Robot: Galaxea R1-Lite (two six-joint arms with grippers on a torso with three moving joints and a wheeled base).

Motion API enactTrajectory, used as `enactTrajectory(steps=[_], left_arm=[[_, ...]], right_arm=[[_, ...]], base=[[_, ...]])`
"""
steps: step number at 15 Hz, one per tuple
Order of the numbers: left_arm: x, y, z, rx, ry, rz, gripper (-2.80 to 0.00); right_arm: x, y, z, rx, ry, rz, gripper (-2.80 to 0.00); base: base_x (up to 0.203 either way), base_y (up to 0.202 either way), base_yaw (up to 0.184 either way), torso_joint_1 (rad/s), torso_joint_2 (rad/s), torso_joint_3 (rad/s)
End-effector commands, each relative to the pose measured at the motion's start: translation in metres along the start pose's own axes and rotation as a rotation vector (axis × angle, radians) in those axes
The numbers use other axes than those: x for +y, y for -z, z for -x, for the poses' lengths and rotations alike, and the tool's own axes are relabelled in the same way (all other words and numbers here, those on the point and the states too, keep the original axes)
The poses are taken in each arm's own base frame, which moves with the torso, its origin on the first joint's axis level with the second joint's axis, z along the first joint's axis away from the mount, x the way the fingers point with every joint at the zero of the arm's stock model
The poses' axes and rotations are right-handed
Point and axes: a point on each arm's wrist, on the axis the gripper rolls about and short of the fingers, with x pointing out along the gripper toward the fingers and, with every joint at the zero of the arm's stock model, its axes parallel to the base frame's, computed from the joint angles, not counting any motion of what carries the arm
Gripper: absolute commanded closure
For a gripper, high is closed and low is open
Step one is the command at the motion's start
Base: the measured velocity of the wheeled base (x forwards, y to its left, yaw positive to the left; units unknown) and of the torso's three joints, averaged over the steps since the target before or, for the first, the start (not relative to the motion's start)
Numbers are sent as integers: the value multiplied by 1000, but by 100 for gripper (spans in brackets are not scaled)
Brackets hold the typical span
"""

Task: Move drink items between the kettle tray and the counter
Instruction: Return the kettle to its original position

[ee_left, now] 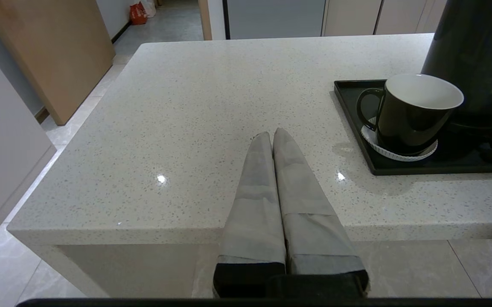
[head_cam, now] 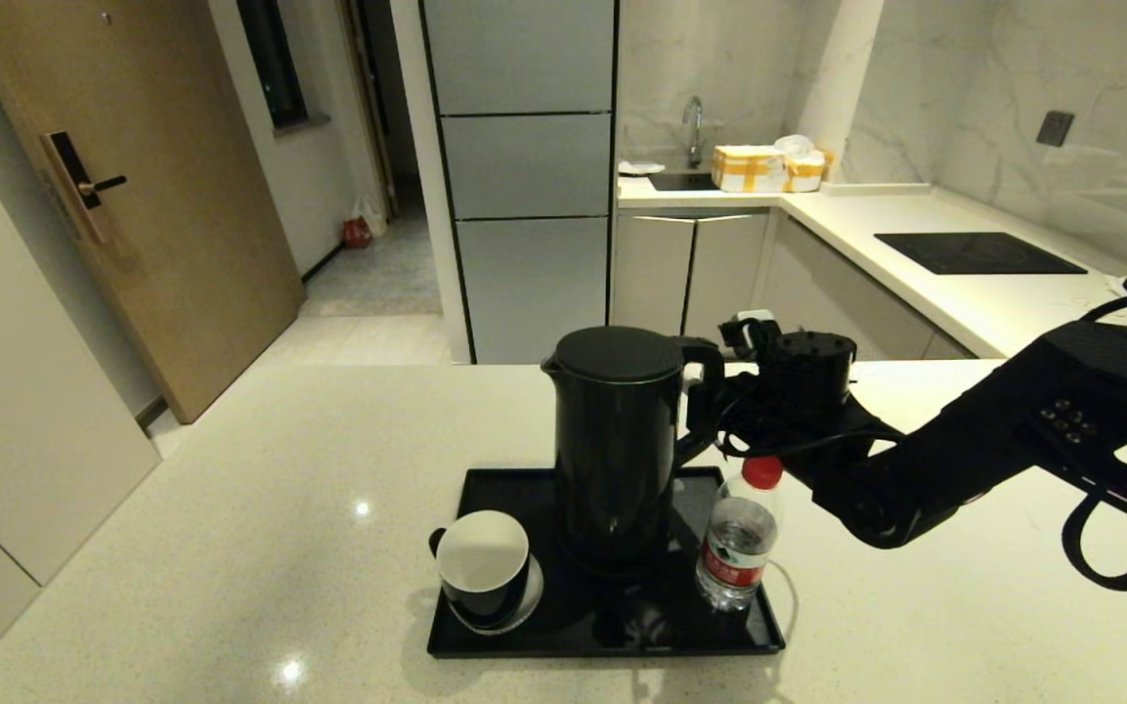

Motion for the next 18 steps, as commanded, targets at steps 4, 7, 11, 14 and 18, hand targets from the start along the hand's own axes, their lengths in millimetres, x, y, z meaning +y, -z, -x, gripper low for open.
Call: enactTrajectory(steps=[4, 7, 11, 14, 18], left_arm=[[0, 0, 0, -1, 1, 0, 0], [0, 0, 0, -1, 1, 0, 0], [0, 0, 0, 0, -1, 0, 0], [0, 0, 0, -1, 0, 0, 0], [0, 0, 0, -1, 1, 0, 0]], right_arm=[[11, 15, -1, 37, -24, 7, 0], [14, 13, 2, 33, -28, 8, 0], [14, 14, 1, 35, -23, 12, 0], [14, 19, -2, 50, -20, 14, 0], [14, 24, -4, 83, -15, 28, 0]], base=[[0, 0, 0, 0, 0, 0], [0, 0, 0, 0, 0, 0], [0, 0, 0, 0, 0, 0], [0, 0, 0, 0, 0, 0], [0, 0, 0, 0, 0, 0]])
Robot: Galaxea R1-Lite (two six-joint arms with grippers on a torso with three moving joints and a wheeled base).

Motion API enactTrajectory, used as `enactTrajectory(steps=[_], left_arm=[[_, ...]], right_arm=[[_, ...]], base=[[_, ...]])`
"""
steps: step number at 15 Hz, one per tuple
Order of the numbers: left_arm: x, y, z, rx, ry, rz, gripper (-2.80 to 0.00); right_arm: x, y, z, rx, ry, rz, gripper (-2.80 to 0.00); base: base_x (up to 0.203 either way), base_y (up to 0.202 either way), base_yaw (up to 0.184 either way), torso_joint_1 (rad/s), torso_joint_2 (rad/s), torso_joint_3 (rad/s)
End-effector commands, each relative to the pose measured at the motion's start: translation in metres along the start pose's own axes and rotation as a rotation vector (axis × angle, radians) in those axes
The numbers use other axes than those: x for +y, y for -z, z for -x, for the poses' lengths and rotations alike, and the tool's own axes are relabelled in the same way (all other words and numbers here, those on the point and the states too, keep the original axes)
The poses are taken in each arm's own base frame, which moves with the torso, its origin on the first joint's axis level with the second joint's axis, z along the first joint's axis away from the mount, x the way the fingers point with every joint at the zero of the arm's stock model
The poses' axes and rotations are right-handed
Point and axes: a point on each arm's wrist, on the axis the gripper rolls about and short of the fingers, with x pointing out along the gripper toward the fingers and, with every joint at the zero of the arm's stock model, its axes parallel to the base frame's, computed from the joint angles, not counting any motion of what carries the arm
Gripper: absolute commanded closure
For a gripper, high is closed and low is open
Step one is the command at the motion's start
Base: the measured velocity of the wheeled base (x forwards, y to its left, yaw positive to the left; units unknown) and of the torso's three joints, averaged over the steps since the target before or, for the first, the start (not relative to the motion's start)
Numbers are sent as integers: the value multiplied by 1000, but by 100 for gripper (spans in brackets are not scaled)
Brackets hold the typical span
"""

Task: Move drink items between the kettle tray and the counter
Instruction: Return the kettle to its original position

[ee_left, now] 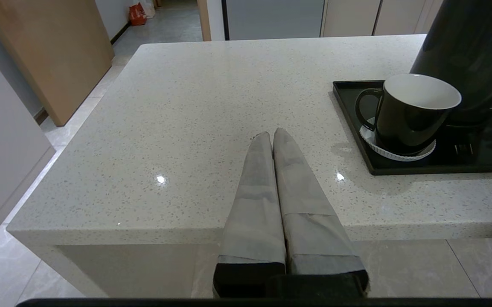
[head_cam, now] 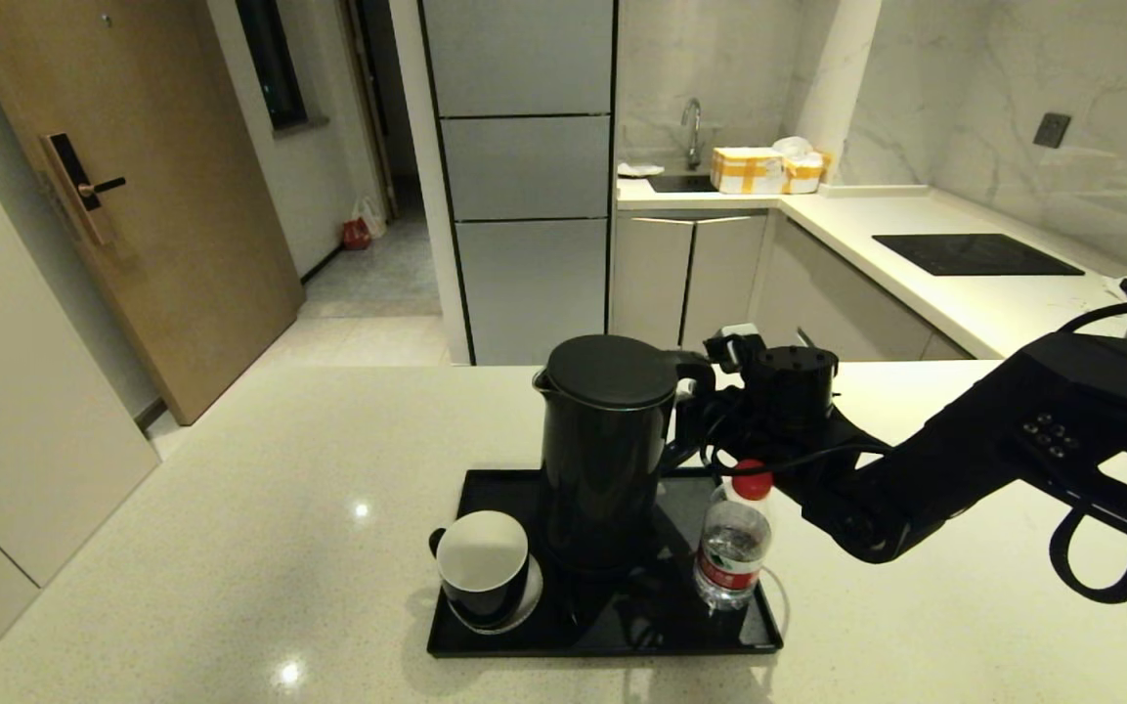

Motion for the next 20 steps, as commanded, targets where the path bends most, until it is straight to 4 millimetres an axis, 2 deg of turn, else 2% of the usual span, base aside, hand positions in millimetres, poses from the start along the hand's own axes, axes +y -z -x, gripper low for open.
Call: enactTrajectory(steps=[1, 5, 13, 20], left_arm=[[0, 0, 0, -1, -1, 0, 0], [0, 0, 0, 0, 0, 0, 0], [0, 0, 0, -1, 0, 0, 0], [0, 0, 0, -1, 0, 0, 0]], right_arm=[[0, 7, -4, 20, 1, 5, 0], [2, 8, -4, 17, 64, 64, 0], [3, 7, -6, 10, 53, 61, 0], [-5, -3, -3, -19, 64, 42, 0]], base=[[0, 0, 0, 0, 0, 0], [0, 0, 0, 0, 0, 0], [0, 0, 0, 0, 0, 0], [0, 0, 0, 0, 0, 0]])
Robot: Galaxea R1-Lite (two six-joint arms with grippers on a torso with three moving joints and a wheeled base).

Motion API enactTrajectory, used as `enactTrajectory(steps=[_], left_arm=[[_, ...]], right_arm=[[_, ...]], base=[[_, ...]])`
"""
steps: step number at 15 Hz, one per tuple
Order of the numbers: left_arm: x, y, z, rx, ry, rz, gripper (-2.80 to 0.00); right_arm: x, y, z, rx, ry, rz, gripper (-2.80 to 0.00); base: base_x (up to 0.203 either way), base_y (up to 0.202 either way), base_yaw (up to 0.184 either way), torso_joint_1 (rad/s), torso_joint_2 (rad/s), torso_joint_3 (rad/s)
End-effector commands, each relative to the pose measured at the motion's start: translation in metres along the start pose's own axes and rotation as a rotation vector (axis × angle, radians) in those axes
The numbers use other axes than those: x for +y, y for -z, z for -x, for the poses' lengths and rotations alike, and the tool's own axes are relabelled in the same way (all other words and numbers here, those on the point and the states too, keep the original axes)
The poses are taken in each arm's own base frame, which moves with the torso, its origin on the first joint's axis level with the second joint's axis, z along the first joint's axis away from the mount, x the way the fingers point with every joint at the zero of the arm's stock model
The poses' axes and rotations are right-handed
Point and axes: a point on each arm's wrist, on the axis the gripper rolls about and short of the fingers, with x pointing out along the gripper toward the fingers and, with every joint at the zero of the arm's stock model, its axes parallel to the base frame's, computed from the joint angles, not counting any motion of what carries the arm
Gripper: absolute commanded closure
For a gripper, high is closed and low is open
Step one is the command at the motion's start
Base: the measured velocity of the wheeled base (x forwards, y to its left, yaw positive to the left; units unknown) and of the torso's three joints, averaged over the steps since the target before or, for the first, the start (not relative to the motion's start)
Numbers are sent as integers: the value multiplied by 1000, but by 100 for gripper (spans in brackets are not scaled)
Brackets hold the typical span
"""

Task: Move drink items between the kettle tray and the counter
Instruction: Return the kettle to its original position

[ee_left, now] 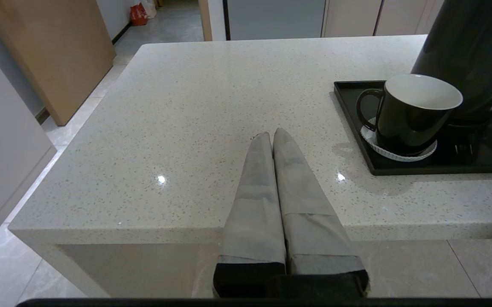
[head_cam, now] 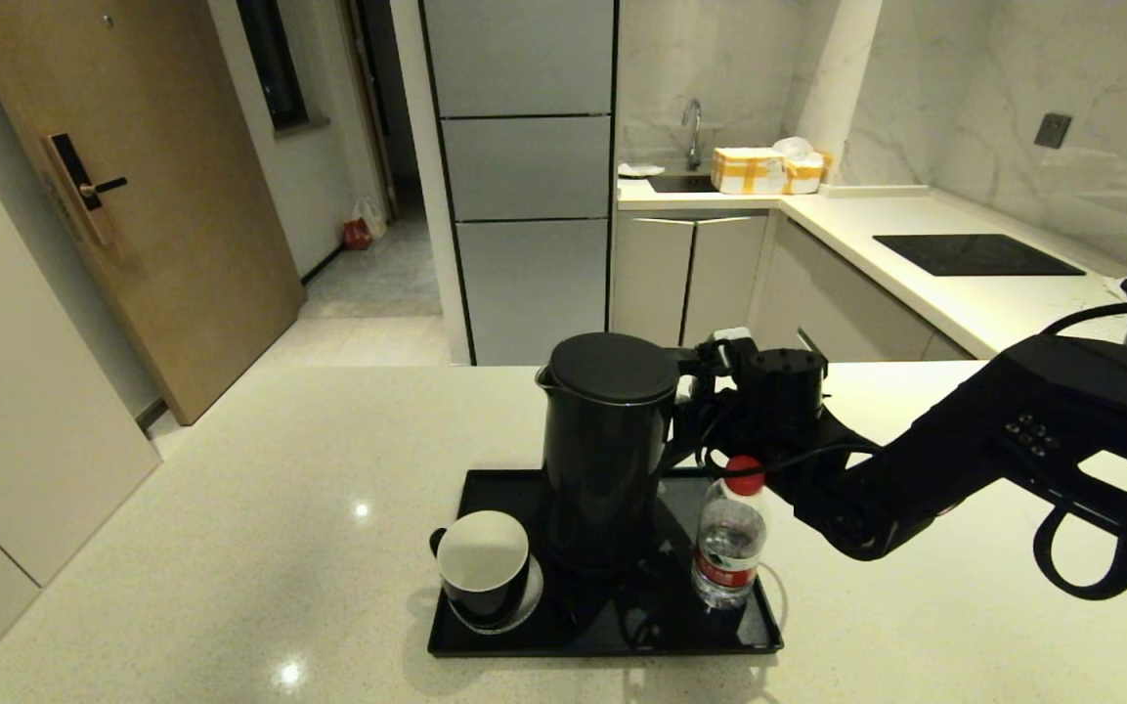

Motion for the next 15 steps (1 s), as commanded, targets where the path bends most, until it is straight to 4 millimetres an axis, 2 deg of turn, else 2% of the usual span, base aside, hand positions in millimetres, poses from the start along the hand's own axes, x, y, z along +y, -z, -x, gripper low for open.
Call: enactTrajectory(steps=[1, 5, 8, 15], left_arm=[[0, 0, 0, -1, 0, 0, 0], [0, 0, 0, -1, 0, 0, 0], [0, 0, 0, -1, 0, 0, 0], [0, 0, 0, 0, 0, 0, 0]], right_arm=[[0, -4, 2, -22, 2, -3, 0], [-1, -20, 11, -66, 4, -5, 0], [-1, -23, 12, -73, 7, -6, 0], [2, -5, 4, -26, -5, -1, 0]], base=[[0, 0, 0, 0, 0, 0], [0, 0, 0, 0, 0, 0], [0, 0, 0, 0, 0, 0], [0, 0, 0, 0, 0, 0]])
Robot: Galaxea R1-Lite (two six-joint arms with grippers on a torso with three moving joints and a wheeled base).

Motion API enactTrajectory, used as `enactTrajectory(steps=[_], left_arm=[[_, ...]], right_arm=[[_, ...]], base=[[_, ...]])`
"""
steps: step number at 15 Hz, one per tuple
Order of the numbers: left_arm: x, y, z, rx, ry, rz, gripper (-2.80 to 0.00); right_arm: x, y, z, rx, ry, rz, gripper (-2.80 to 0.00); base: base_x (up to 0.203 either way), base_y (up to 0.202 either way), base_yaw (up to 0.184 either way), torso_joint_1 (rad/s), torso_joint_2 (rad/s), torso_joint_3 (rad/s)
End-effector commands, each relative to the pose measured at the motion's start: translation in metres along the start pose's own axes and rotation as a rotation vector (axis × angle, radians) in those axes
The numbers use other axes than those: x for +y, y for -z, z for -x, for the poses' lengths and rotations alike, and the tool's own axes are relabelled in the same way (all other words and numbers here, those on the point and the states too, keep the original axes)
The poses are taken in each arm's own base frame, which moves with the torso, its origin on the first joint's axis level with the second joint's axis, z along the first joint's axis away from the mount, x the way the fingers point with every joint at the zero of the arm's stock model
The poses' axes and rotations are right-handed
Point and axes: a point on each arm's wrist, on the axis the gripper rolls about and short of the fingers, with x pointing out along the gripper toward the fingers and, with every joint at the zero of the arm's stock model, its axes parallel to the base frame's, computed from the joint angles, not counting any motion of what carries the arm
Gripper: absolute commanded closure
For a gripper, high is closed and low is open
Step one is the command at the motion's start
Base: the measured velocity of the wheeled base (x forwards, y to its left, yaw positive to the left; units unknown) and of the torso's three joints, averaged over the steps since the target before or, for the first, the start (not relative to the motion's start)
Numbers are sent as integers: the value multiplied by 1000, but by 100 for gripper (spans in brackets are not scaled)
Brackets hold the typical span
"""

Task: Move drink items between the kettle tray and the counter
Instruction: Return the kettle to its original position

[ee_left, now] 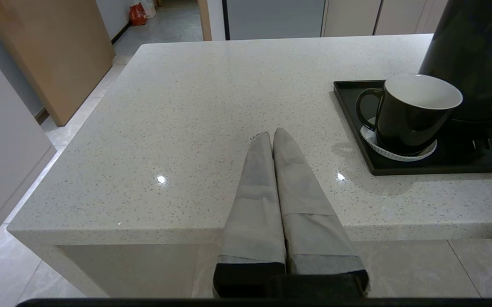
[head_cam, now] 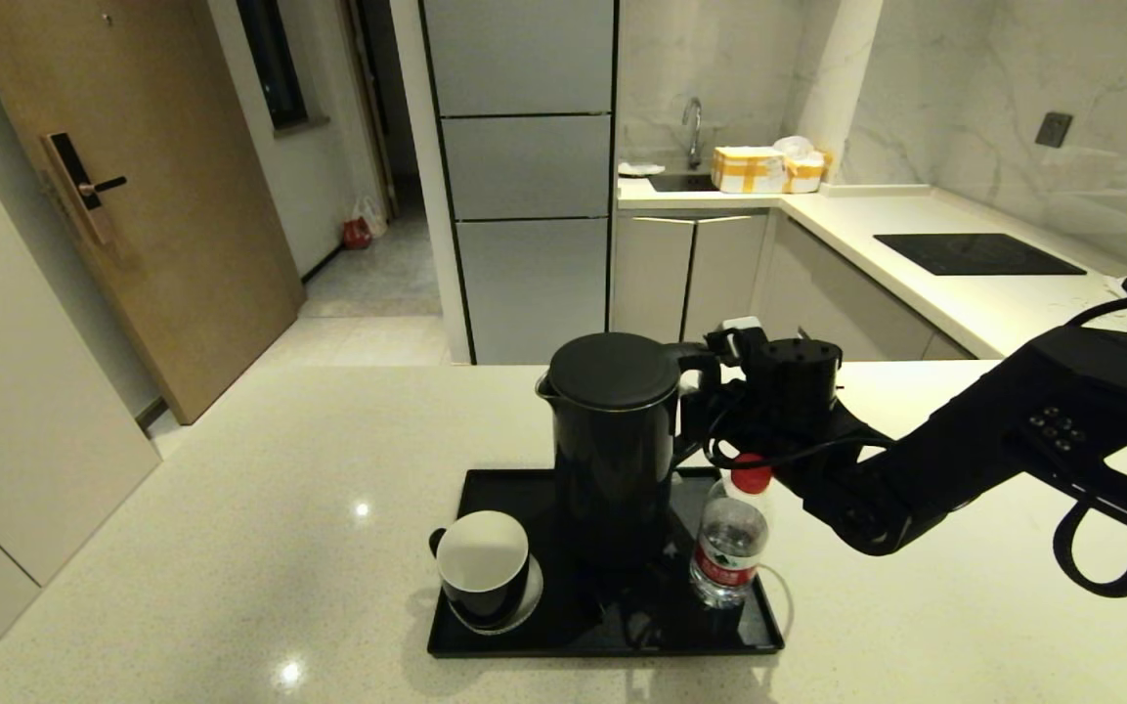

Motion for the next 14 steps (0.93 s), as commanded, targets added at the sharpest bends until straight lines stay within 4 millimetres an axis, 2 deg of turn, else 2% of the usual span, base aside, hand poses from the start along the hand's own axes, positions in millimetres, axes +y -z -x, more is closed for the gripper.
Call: enactTrajectory(steps=[1, 5, 14], left_arm=[[0, 0, 0, -1, 0, 0, 0], [0, 0, 0, 0, -1, 0, 0], [0, 0, 0, -1, 0, 0, 0]], right_arm=[[2, 8, -4, 14, -2, 0, 0], [2, 24, -13, 49, -14, 3, 0], [1, 15, -9, 67, -10, 1, 0]], base=[[0, 0, 0, 0, 0, 0], [0, 0, 0, 0, 0, 0], [0, 0, 0, 0, 0, 0]])
